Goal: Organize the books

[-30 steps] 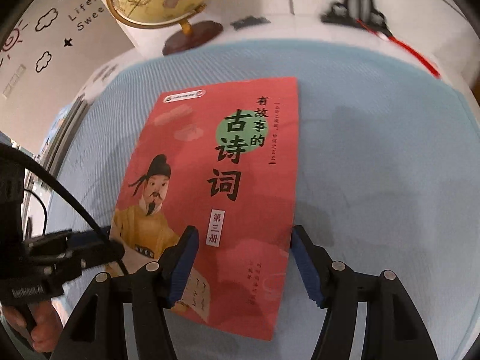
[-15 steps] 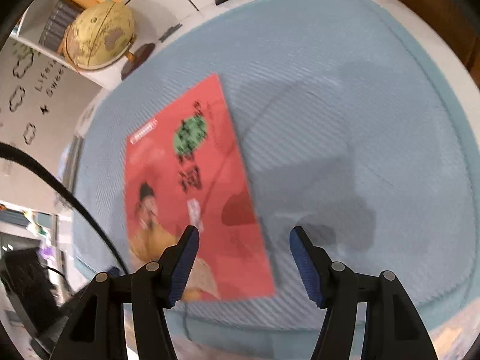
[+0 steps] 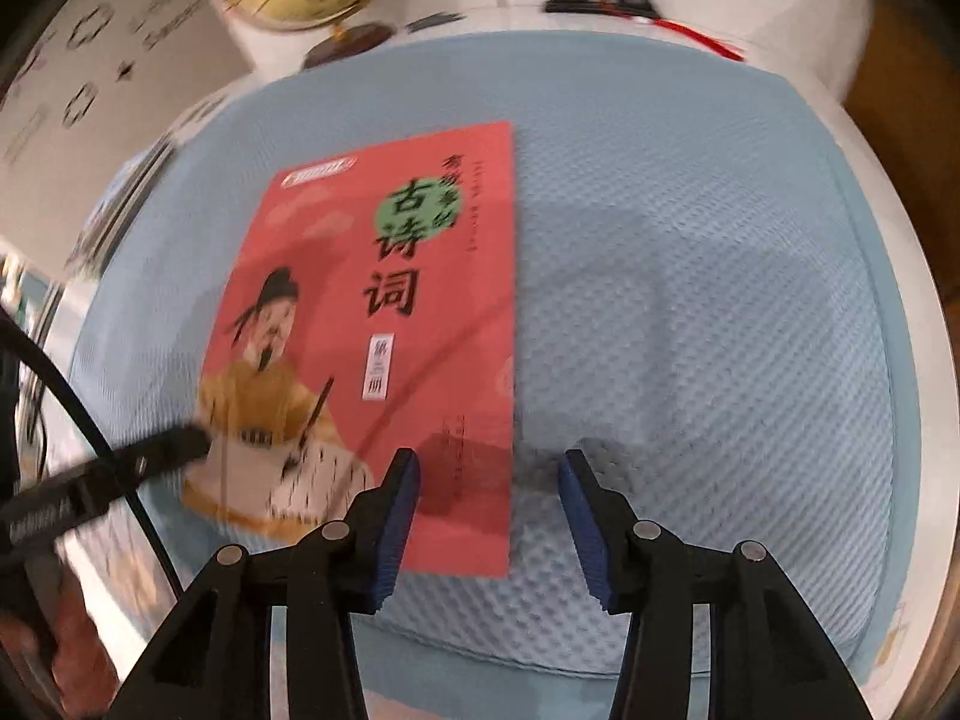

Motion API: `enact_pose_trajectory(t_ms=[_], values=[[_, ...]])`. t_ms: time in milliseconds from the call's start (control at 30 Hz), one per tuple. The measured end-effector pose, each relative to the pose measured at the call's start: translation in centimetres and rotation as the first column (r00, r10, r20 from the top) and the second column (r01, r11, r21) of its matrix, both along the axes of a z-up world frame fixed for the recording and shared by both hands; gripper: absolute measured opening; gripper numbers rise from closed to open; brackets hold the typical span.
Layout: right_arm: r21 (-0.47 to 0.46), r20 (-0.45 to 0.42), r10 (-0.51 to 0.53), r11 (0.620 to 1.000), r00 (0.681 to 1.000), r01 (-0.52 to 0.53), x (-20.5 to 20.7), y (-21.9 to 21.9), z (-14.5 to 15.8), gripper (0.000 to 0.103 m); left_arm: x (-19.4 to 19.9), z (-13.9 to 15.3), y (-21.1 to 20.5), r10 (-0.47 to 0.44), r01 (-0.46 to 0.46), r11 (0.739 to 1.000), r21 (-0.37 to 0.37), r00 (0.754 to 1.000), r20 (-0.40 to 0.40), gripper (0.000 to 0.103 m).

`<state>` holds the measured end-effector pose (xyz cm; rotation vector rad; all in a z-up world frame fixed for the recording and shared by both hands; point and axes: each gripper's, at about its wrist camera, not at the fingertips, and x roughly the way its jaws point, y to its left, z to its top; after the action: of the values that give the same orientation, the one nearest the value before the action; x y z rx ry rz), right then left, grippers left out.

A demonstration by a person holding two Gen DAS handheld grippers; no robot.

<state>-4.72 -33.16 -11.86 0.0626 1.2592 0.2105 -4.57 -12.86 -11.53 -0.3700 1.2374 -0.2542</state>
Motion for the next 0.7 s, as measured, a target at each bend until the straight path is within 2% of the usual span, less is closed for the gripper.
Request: enact_pose_trajectory(t_ms=[200, 300, 400, 500, 567, 633, 667, 700], values=[[0.012, 0.005, 0.105, 0.994, 0.994, -0.105, 0.1, -0.4, -0.1, 0.048, 0.1, 0.5, -2.9, -0.022, 0.019, 0.985, 0.171, 1.0, 0.015, 0.038], [0.027, 0.009, 0.151, 0.988, 0.988, -0.152, 0.0, -0.3, -0.2, 0.045, 0.1, 0.6, -3.8, -0.041, 0.038, 0.987, 0.159, 0.999, 0.015, 0.038], [-0.007, 0.023, 0.156, 0.988, 0.987, -0.156, 0.4, -0.5, -0.2, 0.045, -0.2, 1.3, -3.7, -0.027, 0.026, 0.999, 0.047, 0.999, 0.028, 0.038], [0.05, 0.014, 0.136, 0.989, 0.991, -0.136, 1.1, -2.5, 0.0, 0.045, -0.5, 2.1, -3.1, 0.015, -0.011, 0.993, -0.117, 0.999, 0.032, 0.038], [0.109, -0.008, 0.114, 0.988, 0.994, -0.112, 1.9, -3.9, -0.2, 0.045, -1.1, 3.0, -2.4, 0.043, -0.03, 0.974, -0.224, 0.998, 0.051, 0.038], [0.172, -0.041, 0.087, 0.982, 0.995, -0.079, 2.6, -5.2, -0.6, 0.046, -1.4, 3.9, -2.0, 0.074, -0.043, 0.943, -0.331, 0.994, 0.081, 0.038], [0.222, -0.069, 0.071, 0.974, 0.995, -0.055, 2.9, -5.9, -0.8, 0.047, -1.5, 4.0, -1.7, 0.09, -0.046, 0.916, -0.397, 0.992, 0.093, 0.038], [0.26, -0.086, 0.057, 0.965, 0.995, -0.033, 3.2, -6.5, -1.0, 0.047, -1.3, 3.7, -1.4, 0.112, -0.055, 0.877, -0.477, 0.989, 0.091, 0.038]])
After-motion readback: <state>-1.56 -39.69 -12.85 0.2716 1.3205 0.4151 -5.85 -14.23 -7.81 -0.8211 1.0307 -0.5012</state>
